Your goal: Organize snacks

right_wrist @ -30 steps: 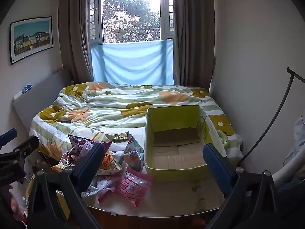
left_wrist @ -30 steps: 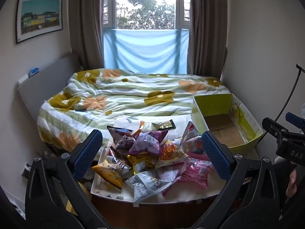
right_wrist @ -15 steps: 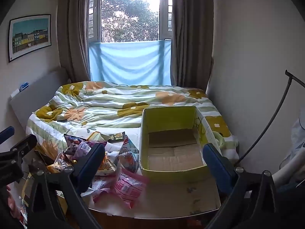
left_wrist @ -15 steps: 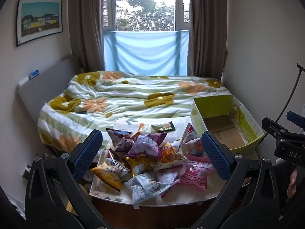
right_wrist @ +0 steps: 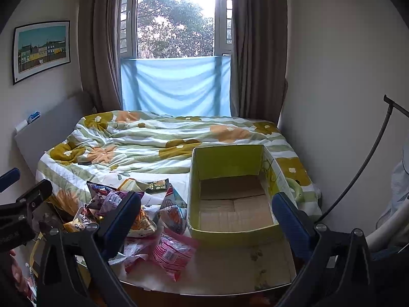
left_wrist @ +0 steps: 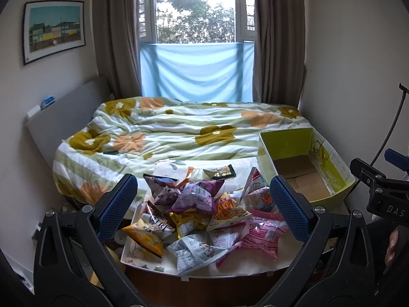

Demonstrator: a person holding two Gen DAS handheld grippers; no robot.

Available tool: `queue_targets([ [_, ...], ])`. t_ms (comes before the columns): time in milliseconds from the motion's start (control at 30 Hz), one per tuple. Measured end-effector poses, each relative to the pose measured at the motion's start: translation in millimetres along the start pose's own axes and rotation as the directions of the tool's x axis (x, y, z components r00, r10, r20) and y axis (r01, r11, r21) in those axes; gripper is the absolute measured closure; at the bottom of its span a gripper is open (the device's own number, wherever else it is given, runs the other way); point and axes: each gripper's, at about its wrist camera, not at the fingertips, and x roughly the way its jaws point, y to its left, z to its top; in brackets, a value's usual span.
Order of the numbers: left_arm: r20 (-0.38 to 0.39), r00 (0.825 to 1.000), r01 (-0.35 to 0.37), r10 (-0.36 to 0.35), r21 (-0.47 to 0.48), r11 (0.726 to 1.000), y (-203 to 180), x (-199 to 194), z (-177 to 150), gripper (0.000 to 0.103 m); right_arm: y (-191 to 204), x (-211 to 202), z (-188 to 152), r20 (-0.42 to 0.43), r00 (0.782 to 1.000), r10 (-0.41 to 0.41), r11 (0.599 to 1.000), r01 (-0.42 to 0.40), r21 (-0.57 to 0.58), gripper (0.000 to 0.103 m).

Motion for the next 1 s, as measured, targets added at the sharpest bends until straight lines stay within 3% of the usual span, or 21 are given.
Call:
queue_targets([
  [1000,-0.023,1.000,0.003,-0.003,-0.006,1.000,1.5,5.0,1.2,0.001,2.5,3.5,-5.4,-0.017,1.000,0.007,1.000,-0.007,0.001,0.001],
])
